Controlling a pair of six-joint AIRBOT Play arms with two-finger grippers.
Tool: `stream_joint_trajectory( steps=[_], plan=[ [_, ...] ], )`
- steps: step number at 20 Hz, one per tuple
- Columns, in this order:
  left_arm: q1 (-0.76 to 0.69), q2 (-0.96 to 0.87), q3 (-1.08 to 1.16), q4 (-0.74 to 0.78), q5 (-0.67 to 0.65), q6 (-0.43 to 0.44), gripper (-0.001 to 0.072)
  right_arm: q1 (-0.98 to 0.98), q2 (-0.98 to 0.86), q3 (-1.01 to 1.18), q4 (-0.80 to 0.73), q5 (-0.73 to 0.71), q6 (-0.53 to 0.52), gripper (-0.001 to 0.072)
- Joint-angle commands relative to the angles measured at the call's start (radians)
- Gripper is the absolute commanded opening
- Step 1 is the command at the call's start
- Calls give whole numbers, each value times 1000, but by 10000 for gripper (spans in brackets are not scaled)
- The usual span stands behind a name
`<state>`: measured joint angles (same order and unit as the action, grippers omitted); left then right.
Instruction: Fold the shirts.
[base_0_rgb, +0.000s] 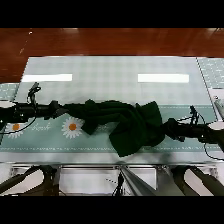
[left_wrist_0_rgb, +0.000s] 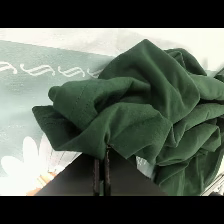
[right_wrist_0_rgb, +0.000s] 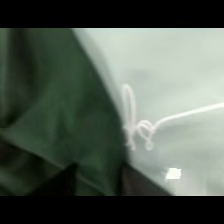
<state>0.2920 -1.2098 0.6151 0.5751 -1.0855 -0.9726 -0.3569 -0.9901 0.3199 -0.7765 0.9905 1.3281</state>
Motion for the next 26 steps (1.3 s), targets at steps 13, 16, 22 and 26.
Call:
stream_joint_trajectory(
  steps=[13, 16, 22, 26],
  plan=[
    [2, 340, 531, -67, 17, 0, 25, 123, 190, 752, -58, 18, -132, 23],
    [2, 430, 750, -37, 110, 0, 24, 123, 230, 1001, -200, -70, -64, 22],
    [2, 528, 933, 274, 78, -166, 24, 123, 238, 1233, -441, 54, 96, 22],
    [1, 581, 932, 346, -82, -227, 24, 123, 238, 1237, -441, 341, 101, 22]
  ],
)
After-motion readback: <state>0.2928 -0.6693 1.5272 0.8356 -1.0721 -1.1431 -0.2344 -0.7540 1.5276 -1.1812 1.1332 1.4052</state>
